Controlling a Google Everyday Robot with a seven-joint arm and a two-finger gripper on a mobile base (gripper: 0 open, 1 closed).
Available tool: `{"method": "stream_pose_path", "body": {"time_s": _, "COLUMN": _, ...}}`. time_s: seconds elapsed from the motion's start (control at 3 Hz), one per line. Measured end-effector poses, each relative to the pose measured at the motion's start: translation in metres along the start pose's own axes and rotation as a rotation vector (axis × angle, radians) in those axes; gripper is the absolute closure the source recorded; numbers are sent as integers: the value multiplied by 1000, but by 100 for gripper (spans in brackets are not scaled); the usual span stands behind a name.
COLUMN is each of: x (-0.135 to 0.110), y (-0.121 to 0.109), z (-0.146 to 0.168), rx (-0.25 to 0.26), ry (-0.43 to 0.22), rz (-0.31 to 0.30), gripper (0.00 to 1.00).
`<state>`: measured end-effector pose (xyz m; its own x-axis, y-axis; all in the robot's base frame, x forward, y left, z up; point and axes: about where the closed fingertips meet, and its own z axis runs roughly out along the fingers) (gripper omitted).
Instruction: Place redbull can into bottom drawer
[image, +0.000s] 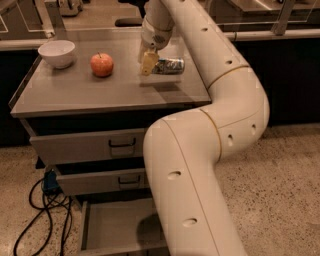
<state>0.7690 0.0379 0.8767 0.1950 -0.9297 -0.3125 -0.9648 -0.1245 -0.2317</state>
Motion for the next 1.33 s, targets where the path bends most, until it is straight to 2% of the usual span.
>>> {"method": "stream_pose_path", "body": {"time_s": 0.33, "x": -8, "y": 16, "z": -57, "rx": 45, "ry": -12, "rz": 111, "gripper": 100}}
{"method": "stream_pose_path", "body": {"time_s": 0.67, "x": 6, "y": 27, "z": -123, "rx": 196, "ry": -73, "rz": 247, "gripper": 100}}
{"method": "stream_pose_path", "body": {"time_s": 1.0, "x": 32, "y": 56, "z": -204, "rx": 389, "ry": -142, "rz": 411, "gripper": 100}}
{"method": "stream_pose_path", "body": {"time_s": 1.33, "x": 25, "y": 77, "z": -241, "rx": 470, "ry": -185, "rz": 432, "gripper": 100}}
